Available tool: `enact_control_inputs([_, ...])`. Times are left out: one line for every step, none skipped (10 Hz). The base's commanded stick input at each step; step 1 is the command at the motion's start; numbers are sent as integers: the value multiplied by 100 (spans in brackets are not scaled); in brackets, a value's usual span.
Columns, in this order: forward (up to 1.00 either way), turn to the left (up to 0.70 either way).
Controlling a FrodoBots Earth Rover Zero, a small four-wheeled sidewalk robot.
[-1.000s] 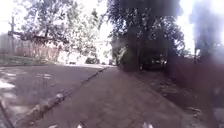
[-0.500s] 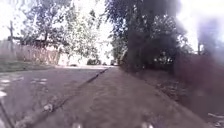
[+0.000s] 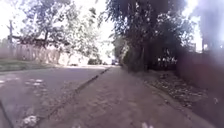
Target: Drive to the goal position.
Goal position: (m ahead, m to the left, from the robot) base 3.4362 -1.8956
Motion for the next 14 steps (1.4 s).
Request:
enact_control_inputs([68, -1])
enact_control_inputs([68, -9])
enact_control_inputs([68, -16])
enact_control_inputs([68, -24])
enact_control_inputs([68, -31])
enact_control_inputs([68, -28])
enact_control_inputs([68, -18])
enact_control_inputs([68, -8])
enact_control_inputs([68, 0])
enact_control_inputs([68, 0])
enact_control_inputs([68, 0])
enact_control_inputs([68, 0])
enact_control_inputs([68, 0])
enact_control_inputs([68, 0])
